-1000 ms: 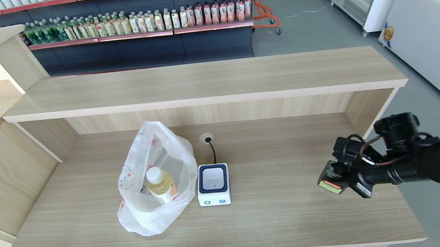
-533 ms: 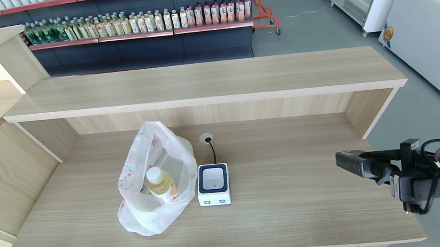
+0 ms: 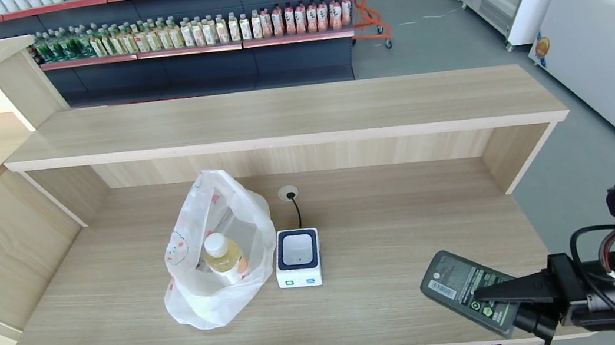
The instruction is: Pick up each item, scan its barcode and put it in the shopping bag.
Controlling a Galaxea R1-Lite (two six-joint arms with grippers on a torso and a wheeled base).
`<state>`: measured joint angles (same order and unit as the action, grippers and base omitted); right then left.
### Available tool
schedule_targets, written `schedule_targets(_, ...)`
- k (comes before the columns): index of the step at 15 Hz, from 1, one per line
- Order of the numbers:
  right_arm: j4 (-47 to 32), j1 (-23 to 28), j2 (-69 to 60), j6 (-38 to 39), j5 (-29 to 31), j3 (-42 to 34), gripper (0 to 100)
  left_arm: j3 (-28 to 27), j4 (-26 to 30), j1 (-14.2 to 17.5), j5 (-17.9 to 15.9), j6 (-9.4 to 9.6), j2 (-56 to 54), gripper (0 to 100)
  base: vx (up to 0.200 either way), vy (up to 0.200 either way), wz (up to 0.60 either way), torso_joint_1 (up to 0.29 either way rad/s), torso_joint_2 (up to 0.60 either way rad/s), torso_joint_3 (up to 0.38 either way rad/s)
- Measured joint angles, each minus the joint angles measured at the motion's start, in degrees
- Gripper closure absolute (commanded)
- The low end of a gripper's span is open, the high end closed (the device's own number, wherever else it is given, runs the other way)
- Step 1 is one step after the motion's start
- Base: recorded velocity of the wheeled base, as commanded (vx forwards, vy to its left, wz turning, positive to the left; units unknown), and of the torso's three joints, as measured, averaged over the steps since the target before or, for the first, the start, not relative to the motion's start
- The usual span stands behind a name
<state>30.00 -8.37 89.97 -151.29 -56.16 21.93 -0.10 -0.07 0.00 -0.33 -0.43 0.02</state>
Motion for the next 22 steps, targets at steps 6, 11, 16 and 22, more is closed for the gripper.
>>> schedule_targets(6,-0.1,-4.5,-1.0,-8.3,-6.3,0.6,100,0.0,0.0,0.0,0.0,0.02,0.0,0,0.0,0.0,0.0,0.0,0.0,0.0)
schedule_targets(11,0.0,-8.4,-2.1,-8.9,-7.1,1.3,100,0.0,0.0,0.0,0.0,0.0,0.0,0,0.0,0.0,0.0,0.0,0.0,0.0)
schedule_targets(16,0.0,-9.2,-2.1,-8.9,-7.1,1.7,100,0.0,0.0,0.0,0.0,0.0,0.0,0,0.0,0.0,0.0,0.0,0.0,0.0)
schedule_targets(22,0.0,-11.8,-0.5,-8.2,-7.0,2.3,100,0.0,0.0,0.0,0.0,0.0,0.0,0,0.0,0.0,0.0,0.0,0.0,0.0)
